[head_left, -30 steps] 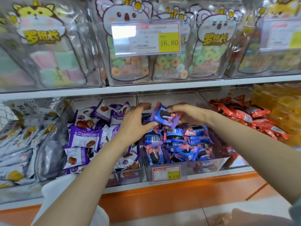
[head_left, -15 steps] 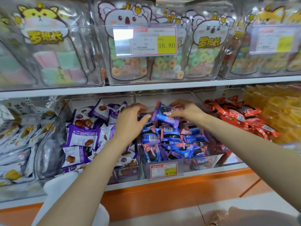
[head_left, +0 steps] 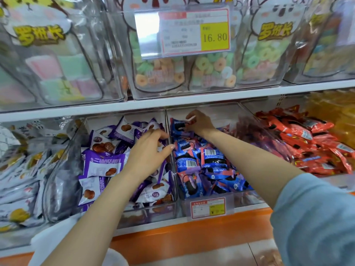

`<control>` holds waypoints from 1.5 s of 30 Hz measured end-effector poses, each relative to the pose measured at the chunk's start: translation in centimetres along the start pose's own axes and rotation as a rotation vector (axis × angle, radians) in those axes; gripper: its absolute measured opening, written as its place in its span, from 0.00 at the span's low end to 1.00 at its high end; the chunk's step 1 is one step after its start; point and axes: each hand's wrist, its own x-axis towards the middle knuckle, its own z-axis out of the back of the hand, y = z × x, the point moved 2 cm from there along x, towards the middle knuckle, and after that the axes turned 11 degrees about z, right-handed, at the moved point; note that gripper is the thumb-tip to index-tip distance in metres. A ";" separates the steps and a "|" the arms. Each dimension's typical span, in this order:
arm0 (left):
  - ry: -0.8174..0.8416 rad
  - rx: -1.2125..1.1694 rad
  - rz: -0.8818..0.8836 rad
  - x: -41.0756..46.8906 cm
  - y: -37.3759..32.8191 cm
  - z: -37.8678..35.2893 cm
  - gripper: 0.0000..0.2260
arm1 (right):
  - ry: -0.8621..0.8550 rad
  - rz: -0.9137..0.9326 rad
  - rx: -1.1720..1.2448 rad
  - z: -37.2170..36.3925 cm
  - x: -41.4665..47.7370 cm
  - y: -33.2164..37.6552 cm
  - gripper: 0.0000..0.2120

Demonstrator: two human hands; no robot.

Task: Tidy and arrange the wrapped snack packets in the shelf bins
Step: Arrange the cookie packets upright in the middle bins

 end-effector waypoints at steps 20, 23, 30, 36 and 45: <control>-0.110 0.107 -0.094 0.0 -1.8 -1.0 0.10 | -0.040 0.097 -0.225 0.7 0.5 -1.8 0.14; -0.104 0.105 -0.094 0.1 -2.1 -1.2 0.10 | 0.108 0.034 -0.382 4.2 -0.6 -2.3 0.14; -0.131 0.069 -0.076 0.0 -3.1 -2.3 0.09 | 0.306 -0.017 -0.721 5.6 -3.6 -4.0 0.29; -0.150 0.015 -0.097 -0.6 -3.6 -2.0 0.08 | 0.119 -0.089 -0.373 7.1 -4.0 -2.8 0.16; 0.157 -0.175 -0.105 2.0 -6.6 -2.4 0.23 | 0.292 -0.320 0.700 7.6 -10.0 1.4 0.10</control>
